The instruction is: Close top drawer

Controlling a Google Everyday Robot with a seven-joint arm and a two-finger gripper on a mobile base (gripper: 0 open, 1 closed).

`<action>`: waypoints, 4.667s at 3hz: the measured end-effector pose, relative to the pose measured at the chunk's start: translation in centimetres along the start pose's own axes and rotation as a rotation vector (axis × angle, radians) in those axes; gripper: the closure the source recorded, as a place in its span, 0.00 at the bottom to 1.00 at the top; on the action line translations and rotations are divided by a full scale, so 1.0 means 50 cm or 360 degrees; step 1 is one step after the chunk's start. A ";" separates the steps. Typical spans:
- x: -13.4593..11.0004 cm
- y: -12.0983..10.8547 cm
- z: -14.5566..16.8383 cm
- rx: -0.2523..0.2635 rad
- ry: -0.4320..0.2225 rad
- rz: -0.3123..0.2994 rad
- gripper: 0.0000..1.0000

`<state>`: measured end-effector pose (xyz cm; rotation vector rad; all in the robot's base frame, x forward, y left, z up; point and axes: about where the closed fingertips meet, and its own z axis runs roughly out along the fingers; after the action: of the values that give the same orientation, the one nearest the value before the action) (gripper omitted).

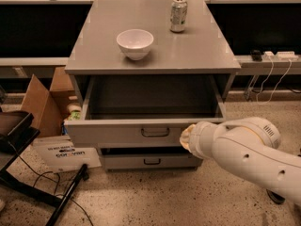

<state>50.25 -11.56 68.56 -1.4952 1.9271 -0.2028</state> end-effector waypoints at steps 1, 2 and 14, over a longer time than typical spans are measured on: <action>0.009 0.010 0.020 -0.0025 -0.0006 0.0016 1.00; 0.029 -0.014 0.120 -0.0044 -0.0098 0.0065 1.00; 0.047 -0.121 0.280 -0.0098 -0.0116 0.0015 0.66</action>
Offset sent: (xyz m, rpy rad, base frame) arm 0.0769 -0.0055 -0.0982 0.1656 0.0497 0.0108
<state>63.14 -11.83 60.06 -1.5122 1.8975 -0.0844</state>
